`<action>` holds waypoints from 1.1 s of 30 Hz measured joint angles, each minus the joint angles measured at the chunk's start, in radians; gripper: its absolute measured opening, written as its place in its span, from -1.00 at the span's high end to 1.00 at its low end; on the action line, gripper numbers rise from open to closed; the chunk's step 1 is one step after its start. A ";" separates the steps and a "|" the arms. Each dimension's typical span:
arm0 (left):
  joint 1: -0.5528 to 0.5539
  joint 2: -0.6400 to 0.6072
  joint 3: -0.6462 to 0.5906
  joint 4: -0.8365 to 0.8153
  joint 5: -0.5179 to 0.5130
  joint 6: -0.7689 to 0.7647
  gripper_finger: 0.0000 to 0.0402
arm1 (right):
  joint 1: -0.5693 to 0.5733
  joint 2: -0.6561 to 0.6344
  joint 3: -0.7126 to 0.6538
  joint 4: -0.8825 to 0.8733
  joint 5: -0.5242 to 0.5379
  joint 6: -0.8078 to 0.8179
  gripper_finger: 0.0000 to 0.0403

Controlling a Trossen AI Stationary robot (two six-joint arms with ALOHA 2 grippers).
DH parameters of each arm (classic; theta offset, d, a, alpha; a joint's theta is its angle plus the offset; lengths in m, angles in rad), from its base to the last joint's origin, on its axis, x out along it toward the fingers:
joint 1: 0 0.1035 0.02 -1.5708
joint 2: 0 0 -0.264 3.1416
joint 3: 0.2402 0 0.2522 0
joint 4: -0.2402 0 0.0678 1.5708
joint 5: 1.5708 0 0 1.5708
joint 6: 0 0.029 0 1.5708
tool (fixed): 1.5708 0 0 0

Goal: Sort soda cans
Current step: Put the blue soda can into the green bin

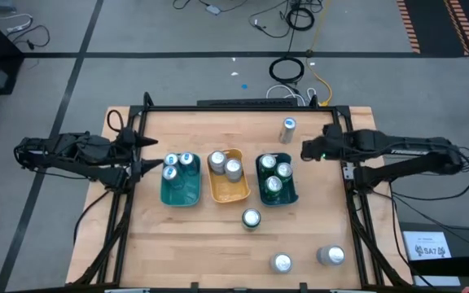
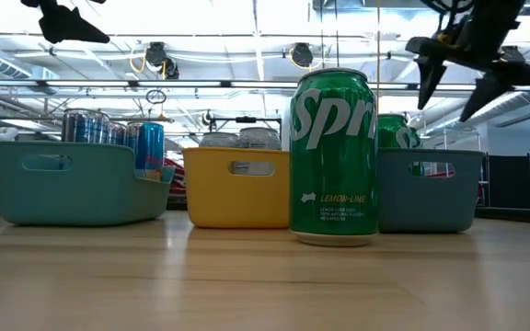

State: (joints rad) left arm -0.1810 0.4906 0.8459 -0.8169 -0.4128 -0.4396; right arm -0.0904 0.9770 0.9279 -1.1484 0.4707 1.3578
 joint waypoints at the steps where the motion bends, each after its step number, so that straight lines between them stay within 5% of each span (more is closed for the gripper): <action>1: 0.000 0.000 0.000 0.000 -0.010 0.000 -0.97 | -0.030 -0.003 0.000 0.019 -0.005 -0.056 -0.75; 9: 0.000 0.036 0.000 0.000 -0.070 0.000 -0.97 | -0.411 0.029 0.000 0.270 -0.306 -0.583 -0.75; 15: 0.000 0.093 0.000 0.000 -0.112 0.000 -0.97 | -0.600 0.106 0.000 0.428 -0.411 -0.783 -0.75; 33: 0.000 0.179 0.000 -0.004 -0.112 -0.056 -0.97 | -0.641 0.380 0.003 0.666 -0.475 -0.986 -0.75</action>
State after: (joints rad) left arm -0.1806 0.6692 0.8455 -0.8206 -0.5251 -0.4957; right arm -0.7311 1.3569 0.9306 -0.4822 -0.0048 0.3716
